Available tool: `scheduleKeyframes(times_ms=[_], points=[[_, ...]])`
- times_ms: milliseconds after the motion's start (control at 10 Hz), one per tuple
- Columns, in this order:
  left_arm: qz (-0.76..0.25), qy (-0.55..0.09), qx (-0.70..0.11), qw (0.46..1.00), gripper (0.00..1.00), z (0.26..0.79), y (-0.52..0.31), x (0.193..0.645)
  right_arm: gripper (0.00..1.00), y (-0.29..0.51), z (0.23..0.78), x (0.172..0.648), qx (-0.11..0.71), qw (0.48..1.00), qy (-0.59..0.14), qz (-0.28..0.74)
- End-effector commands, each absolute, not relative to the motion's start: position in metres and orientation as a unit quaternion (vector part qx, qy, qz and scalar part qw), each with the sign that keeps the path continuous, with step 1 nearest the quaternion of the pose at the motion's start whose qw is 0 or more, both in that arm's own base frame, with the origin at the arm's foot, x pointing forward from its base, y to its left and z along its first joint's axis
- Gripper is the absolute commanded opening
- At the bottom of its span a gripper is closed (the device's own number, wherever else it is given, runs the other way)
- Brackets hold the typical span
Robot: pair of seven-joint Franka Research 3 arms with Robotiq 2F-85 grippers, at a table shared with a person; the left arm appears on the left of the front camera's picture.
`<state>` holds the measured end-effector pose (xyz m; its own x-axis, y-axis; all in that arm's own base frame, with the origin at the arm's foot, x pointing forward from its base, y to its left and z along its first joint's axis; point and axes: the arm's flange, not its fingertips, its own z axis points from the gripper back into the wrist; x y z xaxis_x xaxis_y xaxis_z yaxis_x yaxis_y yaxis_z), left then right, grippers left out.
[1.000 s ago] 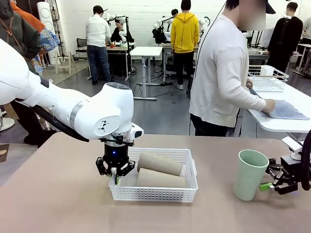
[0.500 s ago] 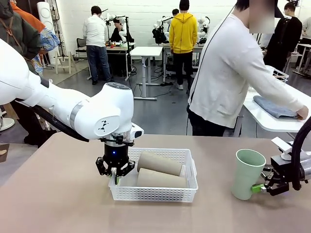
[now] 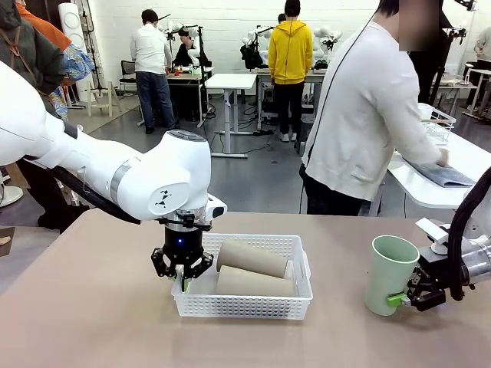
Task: Clean and organize the cups into the basket.
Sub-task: Pick up the Reusable plastic cup from the right side of the table and stack it inside the Organizing basket in the center of the table.
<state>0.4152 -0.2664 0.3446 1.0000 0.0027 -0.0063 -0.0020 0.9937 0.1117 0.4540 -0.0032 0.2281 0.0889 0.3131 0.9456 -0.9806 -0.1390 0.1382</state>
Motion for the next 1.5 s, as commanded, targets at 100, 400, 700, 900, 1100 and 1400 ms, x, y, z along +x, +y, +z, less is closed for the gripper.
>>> scheduleKeyframes(times_ms=[100,400,700,900,1100,1400], points=[[0.011,0.003,0.057,0.998,0.0,0.344,-0.27,0.414,0.41,-0.004,0.225,0.458,0.489,0.553,-0.336,0.586],[0.011,0.003,0.057,0.998,0.0,0.344,-0.27,0.414,0.0,-0.007,0.231,0.457,0.484,0.573,-0.346,0.564],[0.011,0.003,0.057,0.998,0.0,0.344,-0.27,0.414,0.0,-0.009,0.327,0.43,0.44,0.611,-0.409,0.516],[0.011,0.003,0.057,0.998,0.0,0.344,-0.27,0.414,0.0,-0.018,0.384,0.432,0.432,0.629,-0.415,0.495],[0.011,0.003,0.057,0.998,0.0,0.344,-0.27,0.414,0.0,-0.017,0.417,0.437,0.413,0.642,-0.418,0.493],[0.011,0.003,0.057,0.998,0.0,0.344,-0.27,0.414,0.0,-0.023,0.421,0.433,0.421,0.626,-0.423,0.502]])
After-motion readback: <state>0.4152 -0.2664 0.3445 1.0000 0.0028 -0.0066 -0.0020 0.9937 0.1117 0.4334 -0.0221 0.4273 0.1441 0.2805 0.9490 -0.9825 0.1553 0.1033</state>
